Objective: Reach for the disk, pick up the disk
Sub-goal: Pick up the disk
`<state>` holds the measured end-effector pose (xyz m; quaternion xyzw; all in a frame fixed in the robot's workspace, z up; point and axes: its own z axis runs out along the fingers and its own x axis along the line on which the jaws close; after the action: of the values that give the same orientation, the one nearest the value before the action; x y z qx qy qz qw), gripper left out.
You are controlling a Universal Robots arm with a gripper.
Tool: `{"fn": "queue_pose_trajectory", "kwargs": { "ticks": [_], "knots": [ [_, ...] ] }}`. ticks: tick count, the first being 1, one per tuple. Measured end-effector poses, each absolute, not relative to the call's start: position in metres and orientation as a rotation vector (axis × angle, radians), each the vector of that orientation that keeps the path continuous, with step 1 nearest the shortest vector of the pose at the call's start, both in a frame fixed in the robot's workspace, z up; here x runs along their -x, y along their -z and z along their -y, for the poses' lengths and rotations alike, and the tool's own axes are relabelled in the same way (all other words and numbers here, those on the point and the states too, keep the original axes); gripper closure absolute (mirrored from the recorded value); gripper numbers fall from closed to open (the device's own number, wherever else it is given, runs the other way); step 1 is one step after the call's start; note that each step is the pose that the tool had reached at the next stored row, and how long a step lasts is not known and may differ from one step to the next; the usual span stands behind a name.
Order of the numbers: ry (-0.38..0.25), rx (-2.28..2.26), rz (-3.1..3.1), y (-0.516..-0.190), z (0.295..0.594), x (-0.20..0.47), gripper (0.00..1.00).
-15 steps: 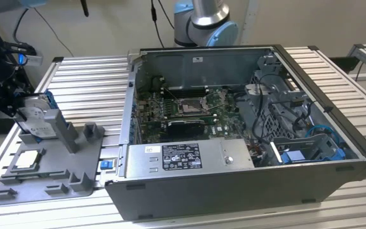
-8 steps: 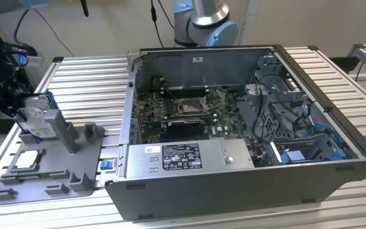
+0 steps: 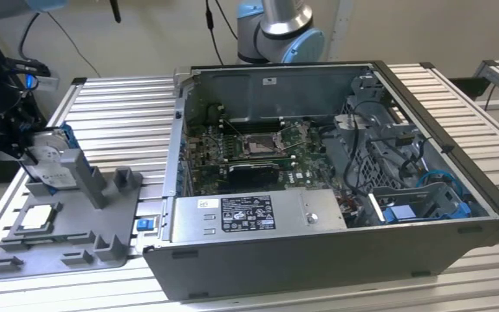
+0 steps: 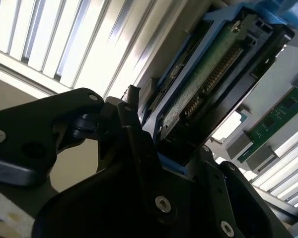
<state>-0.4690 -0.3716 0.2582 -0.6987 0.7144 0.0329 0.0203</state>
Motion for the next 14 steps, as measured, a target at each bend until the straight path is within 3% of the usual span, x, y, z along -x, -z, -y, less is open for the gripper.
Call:
{"fn": "queue_pose_trajectory", "kwargs": {
  "ticks": [14],
  "knots": [
    [-0.101,2.166,-2.215,-0.2599,0.3714,0.4690,0.00]
  ]
}}
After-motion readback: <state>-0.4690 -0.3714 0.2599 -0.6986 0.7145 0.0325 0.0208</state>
